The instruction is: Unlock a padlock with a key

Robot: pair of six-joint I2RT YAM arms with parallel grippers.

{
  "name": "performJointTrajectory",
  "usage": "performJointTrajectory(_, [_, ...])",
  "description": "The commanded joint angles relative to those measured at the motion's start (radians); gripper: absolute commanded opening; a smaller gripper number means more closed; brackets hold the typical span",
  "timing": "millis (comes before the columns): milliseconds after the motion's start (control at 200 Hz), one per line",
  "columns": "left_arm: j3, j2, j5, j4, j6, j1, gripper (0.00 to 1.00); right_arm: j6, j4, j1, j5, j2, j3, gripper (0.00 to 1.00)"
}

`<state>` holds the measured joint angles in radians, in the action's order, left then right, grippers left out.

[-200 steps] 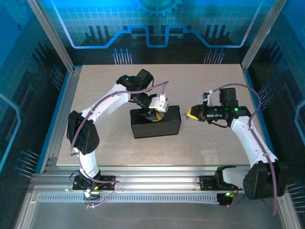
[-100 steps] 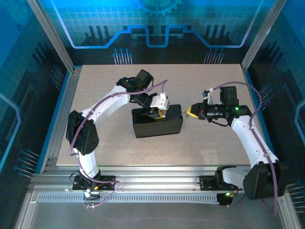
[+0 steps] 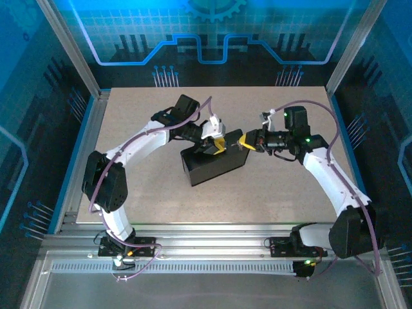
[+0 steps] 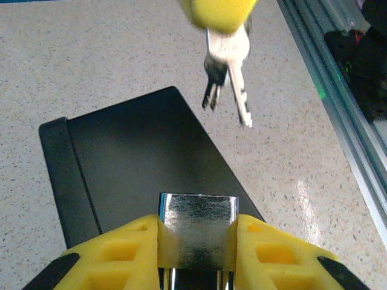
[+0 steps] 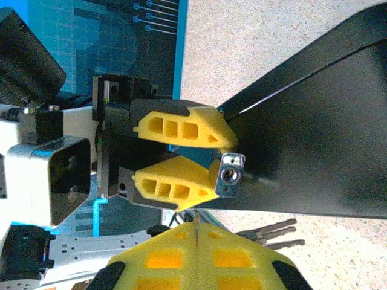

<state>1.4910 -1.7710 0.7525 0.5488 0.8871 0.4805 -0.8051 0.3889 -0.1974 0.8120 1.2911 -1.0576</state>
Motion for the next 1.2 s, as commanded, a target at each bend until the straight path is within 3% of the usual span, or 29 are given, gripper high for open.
performJointTrajectory(0, [-0.011, 0.082, 0.101, -0.152, -0.08, -0.01, 0.13, -0.032, -0.093, -0.02, -0.005, 0.036, -0.026, 0.0])
performJointTrajectory(370, [-0.077, 0.14, 0.08, -0.195, -0.14, -0.009, 0.13, -0.081, -0.201, -0.022, 0.016, 0.067, 0.014, 0.0])
performJointTrajectory(1196, [-0.113, 0.141, 0.015, -0.255, -0.174, -0.01, 0.13, -0.086, -0.163, -0.013, 0.029, 0.041, 0.04, 0.0])
